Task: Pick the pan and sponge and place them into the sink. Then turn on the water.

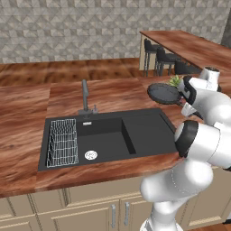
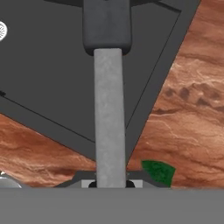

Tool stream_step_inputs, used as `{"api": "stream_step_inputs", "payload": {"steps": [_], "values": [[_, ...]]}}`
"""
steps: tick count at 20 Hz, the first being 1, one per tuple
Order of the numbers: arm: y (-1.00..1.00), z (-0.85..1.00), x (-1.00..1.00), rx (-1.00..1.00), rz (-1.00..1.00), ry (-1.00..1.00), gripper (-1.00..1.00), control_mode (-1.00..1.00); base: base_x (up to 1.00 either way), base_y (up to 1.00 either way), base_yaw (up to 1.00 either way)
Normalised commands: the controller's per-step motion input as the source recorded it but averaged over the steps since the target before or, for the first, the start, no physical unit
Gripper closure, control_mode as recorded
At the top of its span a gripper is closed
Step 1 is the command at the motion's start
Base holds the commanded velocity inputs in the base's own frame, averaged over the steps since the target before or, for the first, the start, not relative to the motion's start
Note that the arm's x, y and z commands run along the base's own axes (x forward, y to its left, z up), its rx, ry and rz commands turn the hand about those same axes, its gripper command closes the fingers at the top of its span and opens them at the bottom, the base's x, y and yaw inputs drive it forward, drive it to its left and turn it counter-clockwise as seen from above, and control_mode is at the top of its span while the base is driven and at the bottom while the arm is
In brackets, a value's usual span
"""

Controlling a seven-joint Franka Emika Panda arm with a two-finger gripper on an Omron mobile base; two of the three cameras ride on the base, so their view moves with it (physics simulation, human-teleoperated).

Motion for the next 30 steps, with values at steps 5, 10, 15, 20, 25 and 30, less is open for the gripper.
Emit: {"api": "stream_step_inputs", "payload": {"steps": [5,10,15,20,25,30], "values": [[0.36,0.00,0.00,0.00,0.13,0.00,1.00,-1.00,0.00,0.00,0.00],[0.40,0.00,-0.02,0.00,0.13,0.00,1.00,-1.00,0.00,0.00,0.00],[0.41,0.01,-0.03,0.00,0.11,0.00,1.00,-1.00,0.00,0.00,0.00],[0.38,0.03,-0.09,-0.03,0.11,0.00,1.00,-1.00,0.00,0.00,0.00],[0.39,0.03,-0.03,-0.04,0.09,0.00,1.00,-1.00,0.00,0.00,0.00],[0.38,0.00,-0.01,-0.03,0.07,0.01,1.00,-1.00,0.00,0.00,0.00]]}}
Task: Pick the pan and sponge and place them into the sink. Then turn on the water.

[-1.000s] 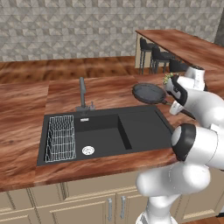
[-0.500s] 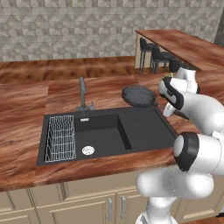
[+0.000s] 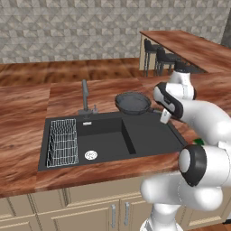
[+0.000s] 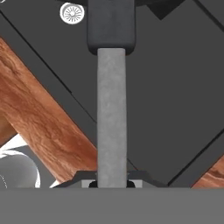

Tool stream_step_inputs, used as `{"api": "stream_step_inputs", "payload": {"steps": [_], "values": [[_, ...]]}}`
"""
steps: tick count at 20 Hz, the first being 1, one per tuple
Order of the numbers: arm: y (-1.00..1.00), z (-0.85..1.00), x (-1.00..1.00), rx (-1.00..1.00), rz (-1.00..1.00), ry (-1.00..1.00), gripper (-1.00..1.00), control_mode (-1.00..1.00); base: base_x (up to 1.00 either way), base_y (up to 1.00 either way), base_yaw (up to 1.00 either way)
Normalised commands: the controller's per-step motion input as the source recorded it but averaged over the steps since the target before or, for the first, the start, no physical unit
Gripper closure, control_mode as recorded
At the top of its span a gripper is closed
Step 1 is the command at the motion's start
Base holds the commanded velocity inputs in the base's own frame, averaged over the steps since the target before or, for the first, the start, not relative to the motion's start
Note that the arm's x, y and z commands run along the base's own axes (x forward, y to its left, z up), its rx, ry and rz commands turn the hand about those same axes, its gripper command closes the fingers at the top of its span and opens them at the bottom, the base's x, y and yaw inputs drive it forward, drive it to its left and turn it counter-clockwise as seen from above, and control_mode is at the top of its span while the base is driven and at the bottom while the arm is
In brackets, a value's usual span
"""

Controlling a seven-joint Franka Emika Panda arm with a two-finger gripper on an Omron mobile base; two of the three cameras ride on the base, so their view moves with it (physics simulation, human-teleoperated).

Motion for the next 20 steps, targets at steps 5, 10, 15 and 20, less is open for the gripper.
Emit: {"api": "stream_step_inputs", "payload": {"steps": [5,10,15,20], "values": [[0.37,0.02,-0.01,-0.03,0.04,0.03,1.00,-1.00,0.00,0.00,0.00],[0.39,0.02,0.00,-0.04,0.01,0.05,1.00,-1.00,0.00,0.00,0.00],[0.32,-0.03,0.05,-0.01,0.00,0.03,1.00,-1.00,0.00,0.00,0.00],[0.21,-0.09,0.08,0.00,0.00,0.02,1.00,-1.00,0.00,0.00,0.00]]}}
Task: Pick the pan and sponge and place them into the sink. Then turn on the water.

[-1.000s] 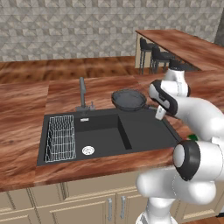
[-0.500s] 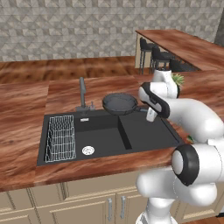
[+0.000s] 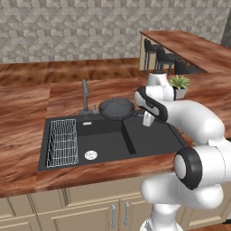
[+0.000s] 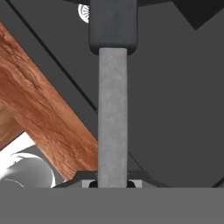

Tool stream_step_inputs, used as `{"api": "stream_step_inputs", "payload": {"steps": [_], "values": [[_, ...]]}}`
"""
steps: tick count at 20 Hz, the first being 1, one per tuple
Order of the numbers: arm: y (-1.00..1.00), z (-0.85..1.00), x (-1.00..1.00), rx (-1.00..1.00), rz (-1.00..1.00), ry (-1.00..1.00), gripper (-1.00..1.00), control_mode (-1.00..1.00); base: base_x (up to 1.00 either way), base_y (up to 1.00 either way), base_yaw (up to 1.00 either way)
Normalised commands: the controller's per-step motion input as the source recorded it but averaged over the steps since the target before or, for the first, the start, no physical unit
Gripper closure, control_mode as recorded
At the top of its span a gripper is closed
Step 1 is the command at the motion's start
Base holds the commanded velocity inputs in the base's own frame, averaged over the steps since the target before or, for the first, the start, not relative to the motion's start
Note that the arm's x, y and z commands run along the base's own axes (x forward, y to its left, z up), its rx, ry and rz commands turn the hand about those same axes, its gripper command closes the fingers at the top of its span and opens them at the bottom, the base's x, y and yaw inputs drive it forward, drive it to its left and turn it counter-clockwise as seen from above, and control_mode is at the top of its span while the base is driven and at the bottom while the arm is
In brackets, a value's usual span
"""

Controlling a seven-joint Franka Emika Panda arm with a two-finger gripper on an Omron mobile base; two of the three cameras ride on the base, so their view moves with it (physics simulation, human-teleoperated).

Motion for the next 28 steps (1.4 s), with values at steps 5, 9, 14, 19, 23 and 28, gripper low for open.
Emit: {"api": "stream_step_inputs", "payload": {"steps": [5,9,14,19,23,28], "values": [[0.15,-0.10,0.01,0.00,0.00,0.05,1.00,-1.00,0.00,0.00,0.00],[0.17,-0.13,0.00,0.00,0.00,0.05,1.00,-1.00,0.00,0.00,0.00],[0.10,-0.19,-0.01,0.00,0.00,0.03,1.00,-1.00,0.00,0.00,0.00],[0.09,-0.28,0.00,-0.02,0.00,0.07,1.00,-1.00,0.00,0.00,0.00],[0.08,-0.27,0.00,-0.03,0.00,0.07,1.00,-1.00,0.00,0.00,0.00],[0.14,-0.17,0.00,-0.03,0.00,0.00,1.00,-1.00,0.00,0.00,0.00]]}}
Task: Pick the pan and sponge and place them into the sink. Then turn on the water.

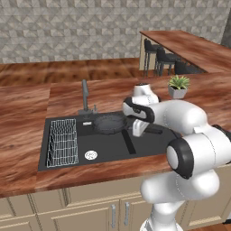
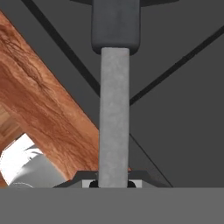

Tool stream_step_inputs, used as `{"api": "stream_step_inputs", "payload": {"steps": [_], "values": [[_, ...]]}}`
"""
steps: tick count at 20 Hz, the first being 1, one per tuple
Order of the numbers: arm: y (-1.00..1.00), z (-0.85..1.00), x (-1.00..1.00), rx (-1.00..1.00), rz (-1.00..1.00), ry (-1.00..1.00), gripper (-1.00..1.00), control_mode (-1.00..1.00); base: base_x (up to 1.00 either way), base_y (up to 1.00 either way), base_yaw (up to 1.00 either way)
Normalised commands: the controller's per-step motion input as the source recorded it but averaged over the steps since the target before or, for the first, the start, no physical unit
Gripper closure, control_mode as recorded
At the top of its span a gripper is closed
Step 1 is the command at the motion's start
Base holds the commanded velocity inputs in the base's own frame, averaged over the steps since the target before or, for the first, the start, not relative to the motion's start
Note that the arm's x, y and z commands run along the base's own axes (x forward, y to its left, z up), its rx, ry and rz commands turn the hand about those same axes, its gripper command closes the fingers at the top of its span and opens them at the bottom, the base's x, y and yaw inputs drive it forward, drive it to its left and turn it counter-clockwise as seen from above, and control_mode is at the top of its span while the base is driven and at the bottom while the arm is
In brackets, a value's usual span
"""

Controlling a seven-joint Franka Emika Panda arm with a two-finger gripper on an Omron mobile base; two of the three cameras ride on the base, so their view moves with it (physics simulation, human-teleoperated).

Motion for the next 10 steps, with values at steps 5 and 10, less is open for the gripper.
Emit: {"api": "stream_step_inputs", "payload": {"steps": [5,10], "values": [[0.14,-0.02,0.03,-0.05,-0.01,0.01,1.00,-1.00,0.00,0.00,0.00],[0.17,-0.02,0.08,-0.05,-0.02,0.02,1.00,-1.00,0.00,0.00,0.00]]}}
